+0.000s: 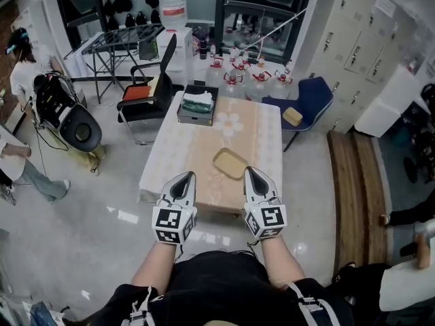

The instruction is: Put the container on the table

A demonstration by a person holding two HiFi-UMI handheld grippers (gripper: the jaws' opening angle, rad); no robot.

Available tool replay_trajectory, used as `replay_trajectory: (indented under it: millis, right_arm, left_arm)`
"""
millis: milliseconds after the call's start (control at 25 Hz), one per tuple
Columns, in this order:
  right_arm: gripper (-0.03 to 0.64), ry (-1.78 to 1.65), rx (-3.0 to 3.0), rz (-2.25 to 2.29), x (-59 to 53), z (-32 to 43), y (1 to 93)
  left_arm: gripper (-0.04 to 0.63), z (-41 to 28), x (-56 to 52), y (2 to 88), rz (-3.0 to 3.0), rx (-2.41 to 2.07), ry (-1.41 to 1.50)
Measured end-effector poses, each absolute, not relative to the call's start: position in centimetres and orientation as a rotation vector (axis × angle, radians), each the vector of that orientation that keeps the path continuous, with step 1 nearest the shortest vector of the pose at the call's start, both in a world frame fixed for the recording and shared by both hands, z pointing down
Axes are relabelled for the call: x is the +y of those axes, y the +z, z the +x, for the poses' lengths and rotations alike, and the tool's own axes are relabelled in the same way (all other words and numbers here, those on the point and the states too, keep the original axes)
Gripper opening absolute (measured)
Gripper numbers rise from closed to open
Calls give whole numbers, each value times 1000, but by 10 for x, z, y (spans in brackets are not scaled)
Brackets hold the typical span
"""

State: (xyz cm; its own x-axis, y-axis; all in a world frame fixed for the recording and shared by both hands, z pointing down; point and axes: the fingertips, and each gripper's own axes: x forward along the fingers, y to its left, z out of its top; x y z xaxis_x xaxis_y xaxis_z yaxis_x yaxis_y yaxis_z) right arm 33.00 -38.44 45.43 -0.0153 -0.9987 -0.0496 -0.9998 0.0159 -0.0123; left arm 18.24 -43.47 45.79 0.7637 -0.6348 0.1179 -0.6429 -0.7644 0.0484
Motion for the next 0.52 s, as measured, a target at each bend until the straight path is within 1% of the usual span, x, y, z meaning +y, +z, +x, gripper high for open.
replay_trajectory:
  millis: [320,520]
  right_arm:
    - [12,109,2250,-2170,-385,327,450]
    - [12,96,2249,-2185,-386,338,457]
  left_arm:
    - [14,186,-437,454,2866,-1056,144]
    - [14,193,-437,453,2866,-1067,126]
